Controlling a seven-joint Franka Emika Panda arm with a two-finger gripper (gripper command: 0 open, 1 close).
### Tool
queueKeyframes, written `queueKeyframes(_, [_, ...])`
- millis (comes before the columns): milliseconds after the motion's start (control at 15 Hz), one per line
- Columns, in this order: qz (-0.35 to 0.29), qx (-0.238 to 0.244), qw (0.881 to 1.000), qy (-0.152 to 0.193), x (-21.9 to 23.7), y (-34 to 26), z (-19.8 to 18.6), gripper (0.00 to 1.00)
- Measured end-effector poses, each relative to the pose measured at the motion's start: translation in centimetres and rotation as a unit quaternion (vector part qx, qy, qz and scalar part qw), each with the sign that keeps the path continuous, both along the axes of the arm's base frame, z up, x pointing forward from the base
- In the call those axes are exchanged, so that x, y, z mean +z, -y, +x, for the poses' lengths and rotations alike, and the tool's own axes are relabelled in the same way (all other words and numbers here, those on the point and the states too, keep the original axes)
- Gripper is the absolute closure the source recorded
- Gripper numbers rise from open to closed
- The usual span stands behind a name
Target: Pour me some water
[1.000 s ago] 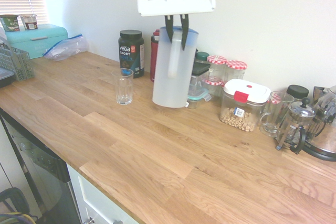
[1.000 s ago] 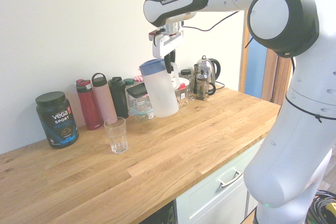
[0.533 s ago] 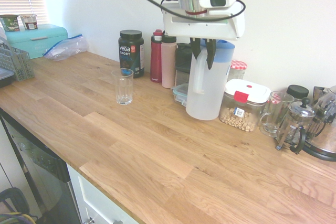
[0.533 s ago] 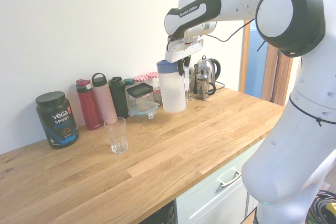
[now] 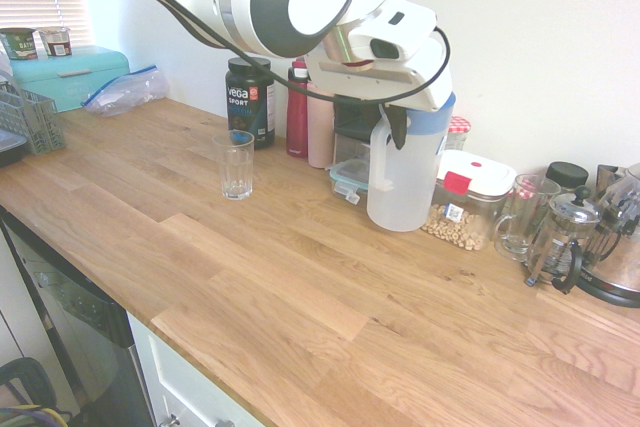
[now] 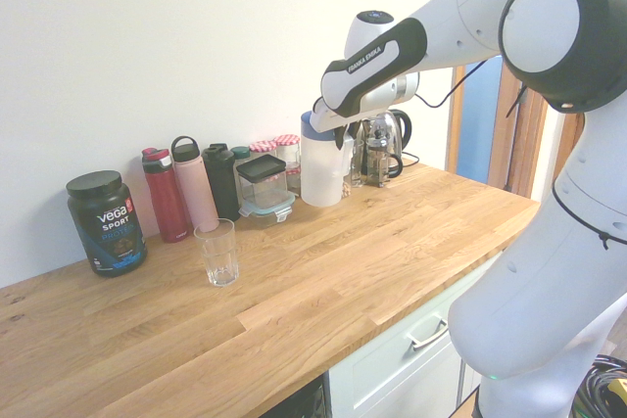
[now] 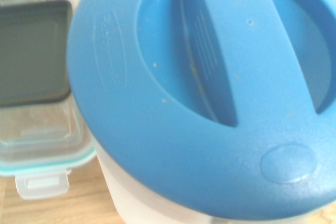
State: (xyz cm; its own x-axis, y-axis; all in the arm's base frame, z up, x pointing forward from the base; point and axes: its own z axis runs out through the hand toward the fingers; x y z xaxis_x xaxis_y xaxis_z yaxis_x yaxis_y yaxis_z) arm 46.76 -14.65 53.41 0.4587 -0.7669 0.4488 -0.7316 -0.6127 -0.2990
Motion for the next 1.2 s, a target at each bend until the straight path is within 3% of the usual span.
queueKeyframes(267, [0.005,0.004,1.000,-0.030,0.8,-0.9,-1.7,1.00])
queueKeyframes(600, [0.012,0.007,0.998,-0.058,-1.7,-1.3,-2.2,1.00])
queueKeyframes(1000, [0.006,0.014,0.998,-0.063,-3.6,-1.8,-2.7,1.00])
queueKeyframes(1067, [0.005,0.016,0.998,-0.062,-3.7,-2.0,-2.7,0.00])
queueKeyframes(1200, [0.004,0.017,0.998,-0.061,-3.9,-2.1,-3.0,0.00])
